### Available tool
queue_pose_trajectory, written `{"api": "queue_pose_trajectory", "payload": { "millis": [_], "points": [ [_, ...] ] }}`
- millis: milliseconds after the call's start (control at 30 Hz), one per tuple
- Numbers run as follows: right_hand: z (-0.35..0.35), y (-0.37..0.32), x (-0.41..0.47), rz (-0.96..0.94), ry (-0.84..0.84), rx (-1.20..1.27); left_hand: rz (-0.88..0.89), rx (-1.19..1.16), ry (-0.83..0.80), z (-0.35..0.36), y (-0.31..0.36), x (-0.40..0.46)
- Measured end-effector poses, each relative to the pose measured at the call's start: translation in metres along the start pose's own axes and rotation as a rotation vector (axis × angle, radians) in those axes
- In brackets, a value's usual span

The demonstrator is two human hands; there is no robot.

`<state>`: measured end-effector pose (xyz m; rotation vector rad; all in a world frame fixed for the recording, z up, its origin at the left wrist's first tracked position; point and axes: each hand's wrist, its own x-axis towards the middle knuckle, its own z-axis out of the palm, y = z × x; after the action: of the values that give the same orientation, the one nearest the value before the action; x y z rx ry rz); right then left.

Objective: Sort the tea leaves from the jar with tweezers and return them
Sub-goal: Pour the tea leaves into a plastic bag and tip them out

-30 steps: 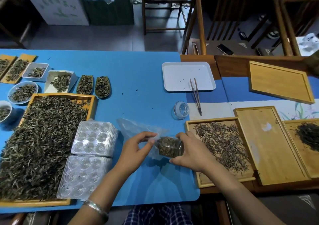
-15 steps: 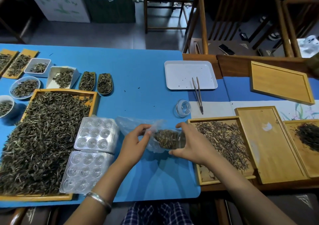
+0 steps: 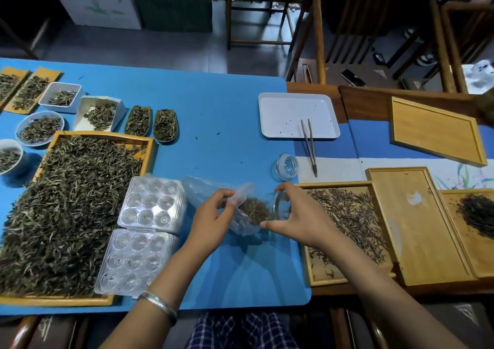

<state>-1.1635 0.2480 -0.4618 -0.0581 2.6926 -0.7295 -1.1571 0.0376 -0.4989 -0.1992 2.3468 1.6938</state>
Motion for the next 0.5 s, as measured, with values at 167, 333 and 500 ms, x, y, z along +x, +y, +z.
{"api": "queue_pose_trajectory", "payload": {
  "millis": [167, 333, 500],
  "points": [
    [-0.006, -0.004, 0.001, -0.047, 0.006, -0.018, -0.002, -0.019, 0.055, 0.003, -0.002, 0.0],
    [-0.009, -0.01, 0.007, -0.098, 0.021, -0.051, -0.024, -0.03, 0.074, 0.007, -0.005, 0.002],
    [-0.008, -0.013, 0.009, -0.103, 0.085, -0.031, -0.02, -0.038, 0.08, 0.008, -0.006, 0.003]
  ]
}}
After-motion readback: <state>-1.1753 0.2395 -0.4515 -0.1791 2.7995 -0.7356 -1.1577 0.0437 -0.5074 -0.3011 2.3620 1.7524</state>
